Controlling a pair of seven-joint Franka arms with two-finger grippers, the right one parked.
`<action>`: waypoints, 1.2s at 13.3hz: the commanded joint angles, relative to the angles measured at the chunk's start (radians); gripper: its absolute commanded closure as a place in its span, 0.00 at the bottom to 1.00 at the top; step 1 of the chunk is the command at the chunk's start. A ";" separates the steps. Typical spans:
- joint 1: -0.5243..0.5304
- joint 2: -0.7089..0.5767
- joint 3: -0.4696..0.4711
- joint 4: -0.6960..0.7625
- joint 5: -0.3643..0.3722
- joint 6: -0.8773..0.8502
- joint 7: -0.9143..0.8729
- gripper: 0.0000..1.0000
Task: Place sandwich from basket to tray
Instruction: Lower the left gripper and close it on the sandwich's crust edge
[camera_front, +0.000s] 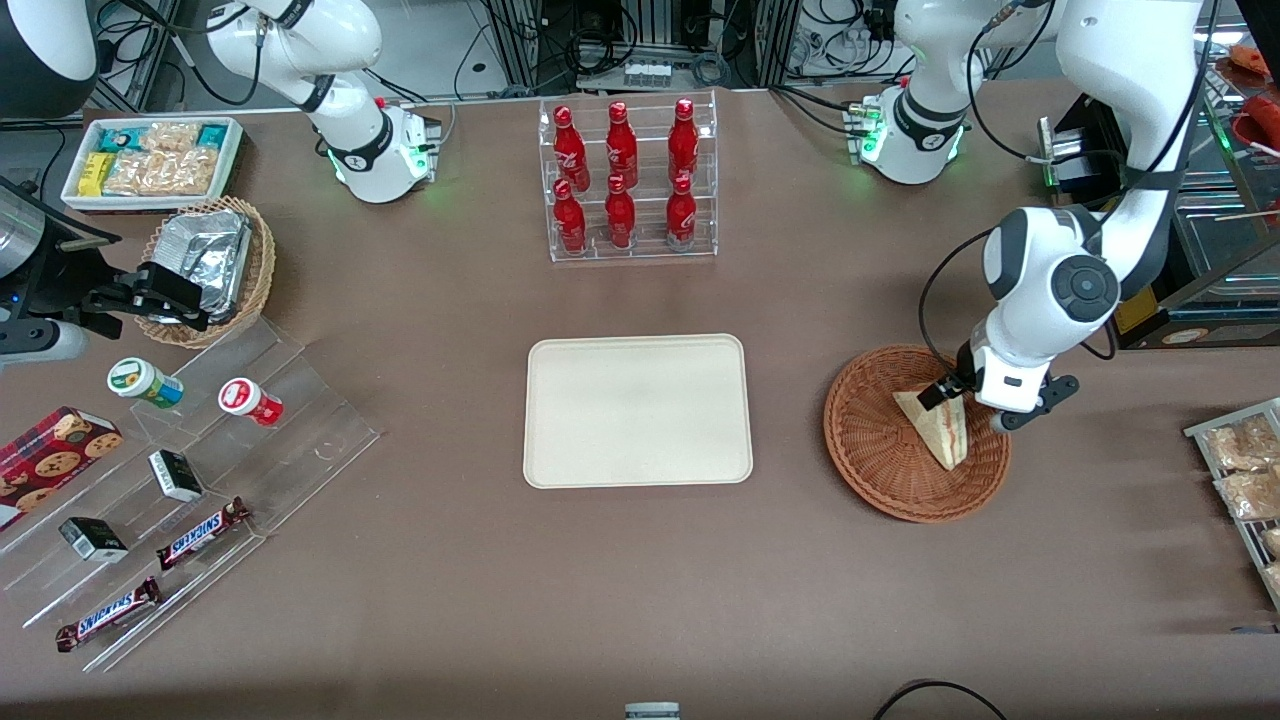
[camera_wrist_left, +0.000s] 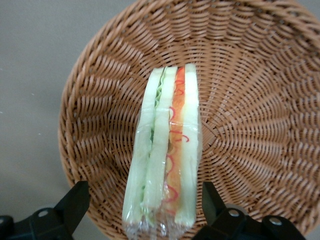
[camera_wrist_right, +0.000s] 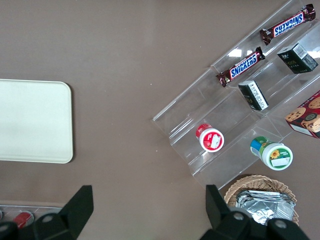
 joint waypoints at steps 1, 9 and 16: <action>-0.003 0.008 -0.008 -0.006 -0.007 0.026 -0.051 0.57; -0.011 -0.031 -0.011 0.030 0.008 -0.056 -0.033 1.00; -0.072 -0.136 -0.010 0.148 0.030 -0.279 0.001 1.00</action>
